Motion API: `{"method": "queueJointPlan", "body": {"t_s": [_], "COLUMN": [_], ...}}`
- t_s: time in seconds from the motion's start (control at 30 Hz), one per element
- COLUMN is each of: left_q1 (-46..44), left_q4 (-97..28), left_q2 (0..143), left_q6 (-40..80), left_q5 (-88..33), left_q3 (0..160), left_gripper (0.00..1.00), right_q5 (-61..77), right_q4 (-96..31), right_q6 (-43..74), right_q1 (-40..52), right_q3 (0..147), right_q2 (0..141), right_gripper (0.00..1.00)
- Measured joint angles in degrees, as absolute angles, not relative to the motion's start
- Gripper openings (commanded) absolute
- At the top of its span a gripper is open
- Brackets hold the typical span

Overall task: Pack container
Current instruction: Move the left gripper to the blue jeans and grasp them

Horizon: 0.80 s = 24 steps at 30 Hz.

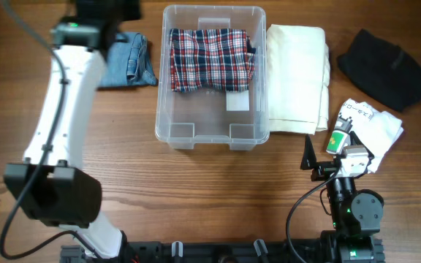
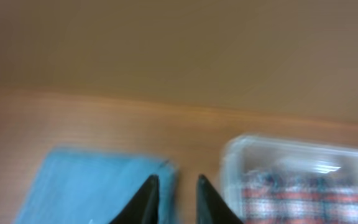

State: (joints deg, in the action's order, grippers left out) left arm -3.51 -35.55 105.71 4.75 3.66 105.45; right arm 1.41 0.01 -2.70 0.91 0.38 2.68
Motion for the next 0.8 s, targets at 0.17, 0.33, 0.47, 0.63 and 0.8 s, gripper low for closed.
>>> {"method": "queueJointPlan", "body": {"t_s": [0.17, 0.33, 0.47, 0.63, 0.8], "left_q1": [6.02, 10.07, 9.74, 9.61, 9.61], "left_q4": [-40.71, -41.60, -42.39, -45.47, -46.37], "left_q2": [108.57, 113.69, 118.50, 125.29, 129.34], "left_q6": [5.13, 5.02, 4.99, 5.02, 5.02], "left_q5": [2.85, -4.89, -7.27, -5.85, -4.05], "left_q3": [105.43, 105.43, 105.38, 105.36, 105.27], "left_gripper": [0.14, 0.04, 0.04, 0.04, 0.04], "right_q5": [1.41, 1.41, 1.41, 1.41, 1.41], "right_q4": [0.01, 0.01, 0.01, 0.01, 0.01], "right_q6": [-2.70, -2.70, -2.70, -2.70, -2.72], "right_q1": [0.91, 0.91, 0.91, 0.91, 0.91], "right_q3": [0.38, 0.38, 0.38, 0.38, 0.38], "right_q2": [2.68, 2.68, 2.68, 2.68, 2.68], "right_gripper": [1.00, 1.00, 1.00, 1.00, 1.00]}}
